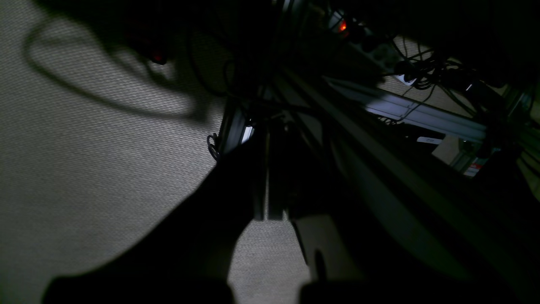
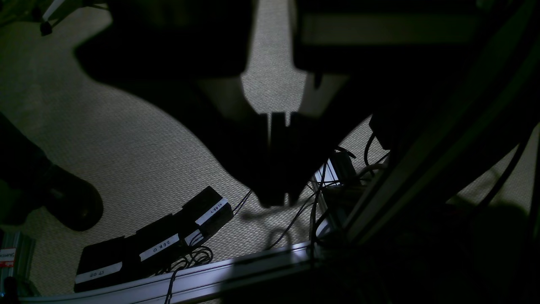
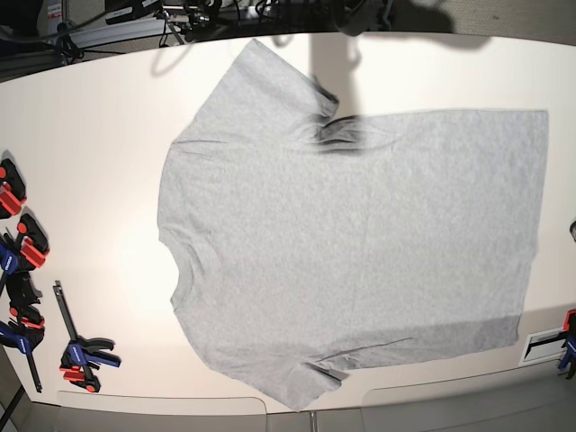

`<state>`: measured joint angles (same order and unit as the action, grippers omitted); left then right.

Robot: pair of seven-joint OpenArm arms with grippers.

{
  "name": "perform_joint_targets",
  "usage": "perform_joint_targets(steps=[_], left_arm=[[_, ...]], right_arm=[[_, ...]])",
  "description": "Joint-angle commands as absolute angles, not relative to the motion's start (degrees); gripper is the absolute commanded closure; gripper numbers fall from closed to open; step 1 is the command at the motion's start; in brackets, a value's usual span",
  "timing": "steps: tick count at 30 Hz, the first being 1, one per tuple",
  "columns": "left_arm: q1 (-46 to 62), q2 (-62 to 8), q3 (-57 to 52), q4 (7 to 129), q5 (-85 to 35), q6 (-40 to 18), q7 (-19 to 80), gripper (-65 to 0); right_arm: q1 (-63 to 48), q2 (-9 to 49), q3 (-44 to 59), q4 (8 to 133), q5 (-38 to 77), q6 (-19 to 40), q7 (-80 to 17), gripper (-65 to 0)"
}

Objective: Fold the T-shirt properly

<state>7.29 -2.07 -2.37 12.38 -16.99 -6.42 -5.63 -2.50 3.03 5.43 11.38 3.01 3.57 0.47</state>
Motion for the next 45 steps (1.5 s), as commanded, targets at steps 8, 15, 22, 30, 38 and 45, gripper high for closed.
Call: perform_joint_targets(steps=[8, 15, 22, 30, 38, 45], left_arm=[[7.84, -1.98, -2.52, 12.62, -17.37, -6.83, -6.07, 0.0], [11.64, -3.20, -2.52, 15.73, -17.41, -6.83, -8.01, 0.0], [20.95, -5.37, -2.52, 26.41, -17.61, -6.83, -8.88, 0.0], [36.40, -9.74, -2.63, 46.54, -22.68, -6.83, -8.82, 0.0], [54.52, -13.08, -7.18, 72.79, -22.65, -6.87, -8.84, 0.0], [65.63, -16.84, -15.62, 92.84, -27.05, -10.87, -6.57, 0.0]], right_arm=[[-2.24, 3.46, 5.61, 11.77, 3.16, 3.16, 1.21, 0.0], [-6.39, 4.14, 5.61, 14.24, 3.16, 3.16, 2.83, 0.0], [-15.03, 5.21, 5.61, 22.33, 3.18, 4.27, 5.87, 0.0], [-28.88, 6.46, 5.63, 38.68, 9.89, 12.05, 7.07, 0.0], [-49.36, 7.35, 5.63, 63.11, 18.63, 13.34, 12.14, 0.0], [-63.16, 7.49, 6.74, 86.28, 18.63, 13.56, 12.93, 0.0]])
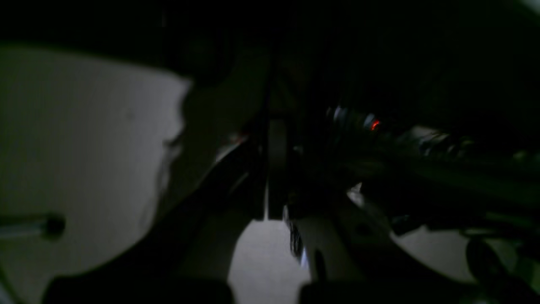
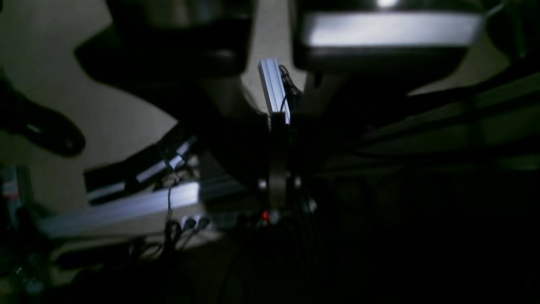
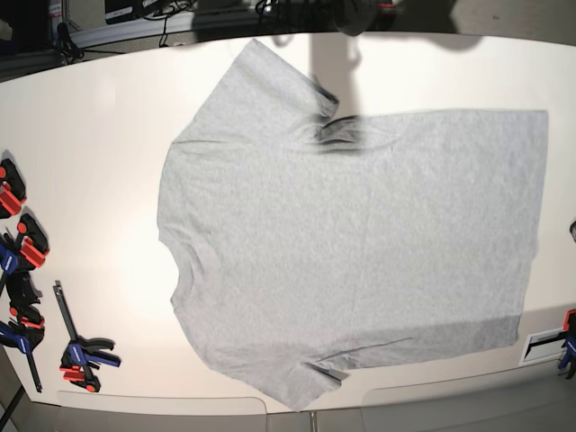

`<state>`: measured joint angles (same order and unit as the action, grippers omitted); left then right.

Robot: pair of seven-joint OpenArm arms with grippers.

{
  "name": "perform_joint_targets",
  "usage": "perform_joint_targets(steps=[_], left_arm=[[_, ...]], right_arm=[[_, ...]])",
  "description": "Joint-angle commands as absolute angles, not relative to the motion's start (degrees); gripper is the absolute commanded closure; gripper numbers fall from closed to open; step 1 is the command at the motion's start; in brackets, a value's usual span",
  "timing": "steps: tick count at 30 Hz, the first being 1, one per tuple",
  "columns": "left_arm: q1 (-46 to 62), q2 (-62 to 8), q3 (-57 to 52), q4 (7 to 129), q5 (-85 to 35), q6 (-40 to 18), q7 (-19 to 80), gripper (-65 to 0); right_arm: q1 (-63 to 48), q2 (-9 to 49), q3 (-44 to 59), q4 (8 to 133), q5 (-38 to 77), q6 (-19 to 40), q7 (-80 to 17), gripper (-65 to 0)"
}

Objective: Fold the T-shirt properly

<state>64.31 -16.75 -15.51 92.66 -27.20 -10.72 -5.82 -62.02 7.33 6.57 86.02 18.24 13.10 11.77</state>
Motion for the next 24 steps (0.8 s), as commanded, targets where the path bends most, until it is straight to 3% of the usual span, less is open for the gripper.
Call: perform_joint_targets(steps=[1, 5, 10, 15, 19, 20, 21, 23, 24], left_arm=[[67.00, -17.45, -16.93, 95.31, -28.36, -12.36, -5.37, 0.0], [71.09, -18.26, -23.79, 104.03, -33.65, -21.65, -0.95, 0.0], [71.72, -18.26, -33.76, 111.90, -44.53, -40.00, 10.04, 0.0], [71.57, -18.26, -40.73, 115.28, -55.29, -40.00, 15.20, 0.0], [70.48, -18.22, -42.17, 115.26, -57.14, -40.00, 15.27, 0.0], [70.06, -18.11, -42.17, 115.26, -57.12, -40.00, 15.55, 0.0], [69.76, -18.11, -42.17, 115.26, -57.12, -40.00, 15.66, 0.0], [69.19, -18.13, -42.17, 115.26, -57.12, -40.00, 15.64, -12.6], [69.17, -18.13, -42.17, 115.26, -57.14, -40.00, 15.55, -18.6]], right_arm=[[-64.62, 7.51, 7.27, 89.52, 18.63, 13.78, 12.91, 0.0], [-68.79, 7.49, 11.09, 101.27, 18.70, 17.58, 12.91, 0.0], [-70.26, 7.44, 18.37, 111.37, 27.70, 28.27, 12.05, 0.0], [-68.88, 7.44, 25.06, 114.19, 40.36, 38.13, 8.32, 0.0], [-65.36, 7.09, 26.79, 114.13, 50.94, 39.81, -2.48, 0.0], [-64.40, 6.76, 26.76, 114.10, 53.52, 39.68, -5.45, -3.2], [-63.40, 6.13, 26.76, 114.10, 56.10, 39.64, -8.19, -11.0], [-61.54, 4.38, 26.76, 114.10, 61.10, 38.74, -12.93, -23.4], [-60.75, 3.44, 26.76, 114.10, 63.46, 37.60, -14.79, -26.0]])
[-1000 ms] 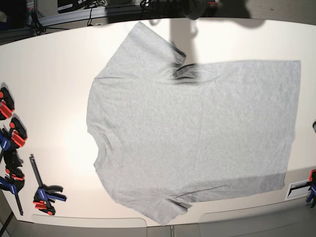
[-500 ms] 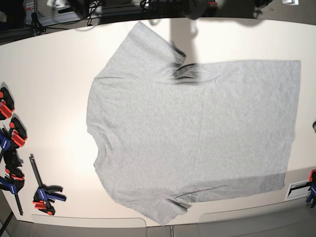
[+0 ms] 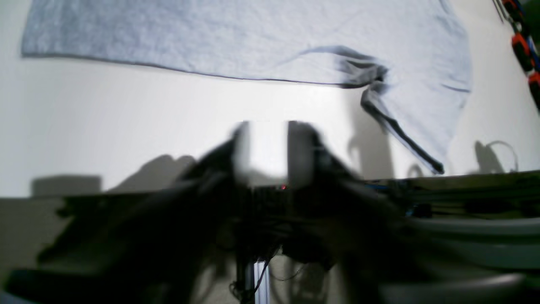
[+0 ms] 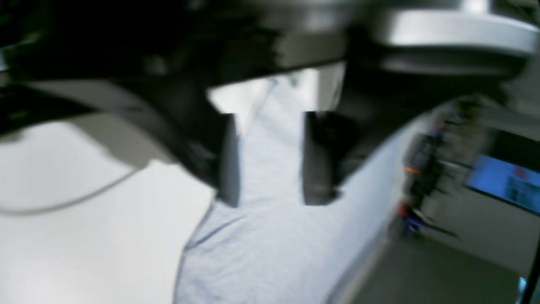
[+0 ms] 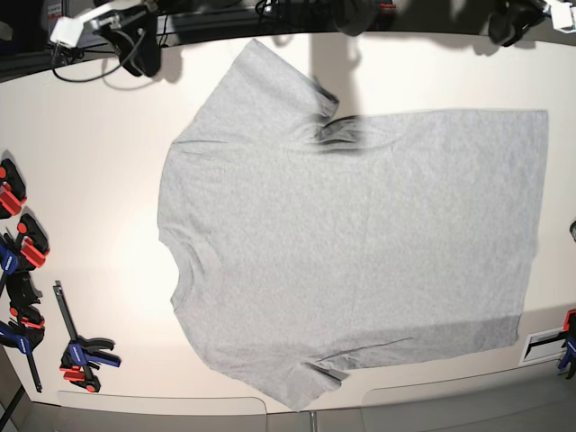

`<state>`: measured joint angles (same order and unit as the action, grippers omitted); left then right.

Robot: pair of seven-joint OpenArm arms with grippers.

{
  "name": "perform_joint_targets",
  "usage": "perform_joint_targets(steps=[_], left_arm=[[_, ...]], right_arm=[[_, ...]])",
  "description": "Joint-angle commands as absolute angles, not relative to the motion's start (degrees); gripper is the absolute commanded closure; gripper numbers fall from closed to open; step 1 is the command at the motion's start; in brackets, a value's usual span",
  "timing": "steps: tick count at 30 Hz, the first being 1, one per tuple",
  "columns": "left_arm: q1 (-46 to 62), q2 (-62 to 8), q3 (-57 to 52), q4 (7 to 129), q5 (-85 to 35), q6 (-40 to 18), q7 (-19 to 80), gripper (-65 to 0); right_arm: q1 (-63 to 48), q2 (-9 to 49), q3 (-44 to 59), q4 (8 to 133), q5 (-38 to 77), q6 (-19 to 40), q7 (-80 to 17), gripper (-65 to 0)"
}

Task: Fold the T-shirt properly
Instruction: 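Move the right gripper over the shirt shoulder and the left gripper to the shirt corner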

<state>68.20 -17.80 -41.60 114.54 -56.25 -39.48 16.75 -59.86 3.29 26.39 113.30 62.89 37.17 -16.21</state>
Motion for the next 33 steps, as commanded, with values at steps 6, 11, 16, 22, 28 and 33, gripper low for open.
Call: perform_joint_targets(steps=[6, 11, 16, 22, 28, 33], left_arm=[[69.19, -18.13, -42.17, 115.26, -57.12, -40.00, 15.44, -26.7], [69.21, -18.13, -42.17, 115.26, -57.12, -40.00, 15.46, -26.7], [69.19, -18.13, -42.17, 115.26, -57.12, -40.00, 15.46, -26.7], [68.45, -18.13, -42.17, 115.26, -57.14, -40.00, 17.47, -26.7], [66.96, -18.13, -42.17, 115.26, -57.65, -40.00, 20.99, -26.7], [66.96, -18.13, -42.17, 115.26, -58.63, -40.00, 21.19, -26.7]], right_arm=[[-57.17, -2.13, 26.55, 114.10, 68.20, 29.08, -20.86, -26.3], [-53.36, -3.03, 25.28, 113.47, 67.70, 21.93, -23.83, -26.3], [-52.03, -3.03, 21.12, 112.92, 64.58, 17.58, -23.40, -26.3], [-49.34, -3.05, 16.49, 106.67, 63.18, 16.88, -23.44, -26.3], [-46.09, -3.03, 16.21, 99.72, 62.96, 16.91, -23.88, -26.2], [-44.07, -3.03, 15.51, 95.83, 63.09, 18.61, -25.96, -26.2]])
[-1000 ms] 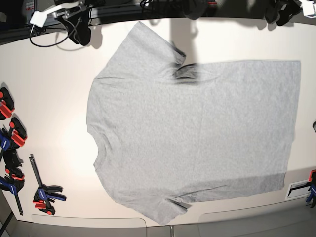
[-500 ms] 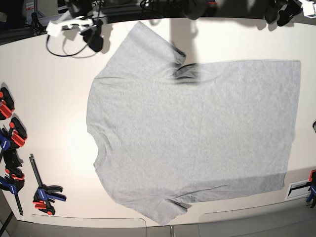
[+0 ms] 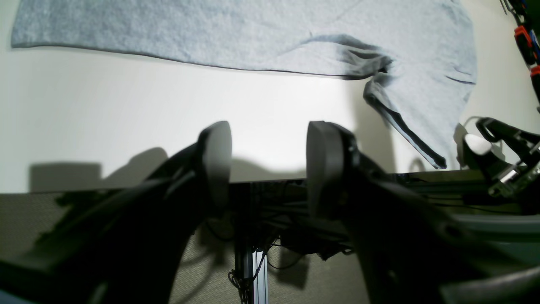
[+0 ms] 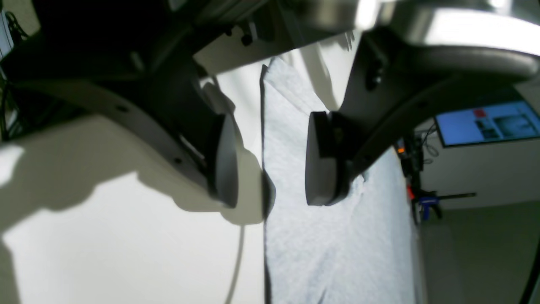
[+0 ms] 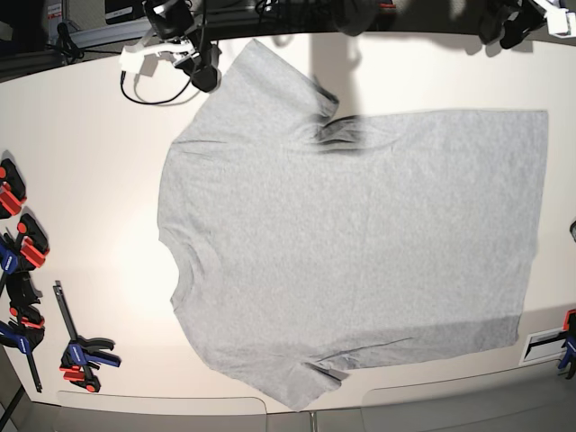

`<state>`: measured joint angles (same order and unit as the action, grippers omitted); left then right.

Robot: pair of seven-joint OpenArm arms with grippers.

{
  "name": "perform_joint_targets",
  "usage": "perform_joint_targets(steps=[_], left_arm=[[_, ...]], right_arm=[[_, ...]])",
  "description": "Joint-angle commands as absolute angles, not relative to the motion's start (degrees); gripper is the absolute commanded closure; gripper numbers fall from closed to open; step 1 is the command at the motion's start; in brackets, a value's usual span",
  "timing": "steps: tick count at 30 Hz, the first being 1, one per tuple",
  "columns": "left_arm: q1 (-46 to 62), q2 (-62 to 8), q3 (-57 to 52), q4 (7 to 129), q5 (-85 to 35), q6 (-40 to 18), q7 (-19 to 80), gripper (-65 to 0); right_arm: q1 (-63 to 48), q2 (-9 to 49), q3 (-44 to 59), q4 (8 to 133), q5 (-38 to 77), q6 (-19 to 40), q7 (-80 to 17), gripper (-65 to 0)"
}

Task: Fold the T-shirt properly
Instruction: 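Move the right gripper over the shirt shoulder and the left gripper to the shirt corner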

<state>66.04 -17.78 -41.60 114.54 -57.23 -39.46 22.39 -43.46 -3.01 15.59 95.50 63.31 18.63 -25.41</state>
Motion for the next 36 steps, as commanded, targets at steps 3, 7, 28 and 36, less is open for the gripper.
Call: perform_joint_targets(steps=[3, 7, 28, 36], left_arm=[[66.98, -18.13, -42.17, 115.26, -58.63, -40.00, 21.21, -26.7], [66.98, -18.13, -42.17, 115.26, -58.63, -40.00, 21.21, -26.7], [64.25, -18.13, -42.19, 115.26, -56.93, -40.00, 13.74, -26.7], [53.12, -18.22, -42.30, 112.68, -57.04, -30.06, 24.62, -31.6]], right_arm=[[-43.66, -3.05, 13.85, 95.50, 62.98, 18.59, -25.93, -26.2], [-43.64, -3.05, 10.96, 95.50, 62.94, 18.59, -25.93, -26.1], [-43.66, -3.99, 4.95, 95.50, 53.45, 18.68, -24.47, 0.0], [-43.66, -3.99, 4.95, 95.50, 53.47, 18.68, -24.53, 0.0]])
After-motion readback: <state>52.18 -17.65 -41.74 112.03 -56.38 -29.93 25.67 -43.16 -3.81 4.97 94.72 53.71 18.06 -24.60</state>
